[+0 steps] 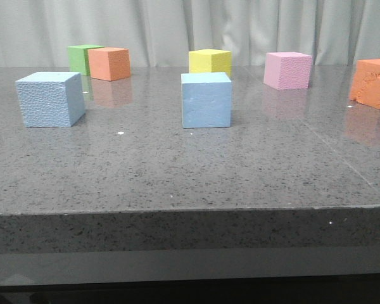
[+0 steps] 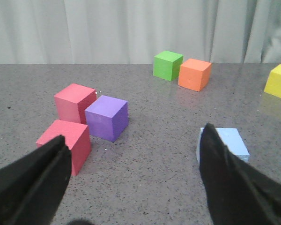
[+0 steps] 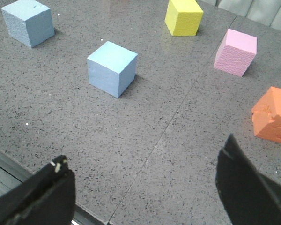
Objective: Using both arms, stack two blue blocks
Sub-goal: 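Open the right gripper and lift it away from the cube, then lower the left gripper onto the other light-blue cube and grasp it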
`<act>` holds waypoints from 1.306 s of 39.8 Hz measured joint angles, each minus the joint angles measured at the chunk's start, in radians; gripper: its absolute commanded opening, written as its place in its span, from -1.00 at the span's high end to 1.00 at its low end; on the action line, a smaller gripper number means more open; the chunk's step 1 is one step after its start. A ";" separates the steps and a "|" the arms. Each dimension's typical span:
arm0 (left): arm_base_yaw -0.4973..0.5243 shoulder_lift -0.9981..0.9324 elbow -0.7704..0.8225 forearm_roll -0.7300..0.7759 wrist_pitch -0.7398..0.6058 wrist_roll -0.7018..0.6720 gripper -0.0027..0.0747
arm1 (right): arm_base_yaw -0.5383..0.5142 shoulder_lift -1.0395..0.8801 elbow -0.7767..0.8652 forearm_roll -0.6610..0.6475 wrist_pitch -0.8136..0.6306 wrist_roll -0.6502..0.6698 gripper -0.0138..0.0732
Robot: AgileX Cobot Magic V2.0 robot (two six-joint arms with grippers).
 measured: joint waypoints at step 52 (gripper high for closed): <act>-0.313 1.126 -0.700 0.133 0.340 -0.179 -0.59 | 0.000 0.000 0.000 0.000 0.000 -0.002 -0.73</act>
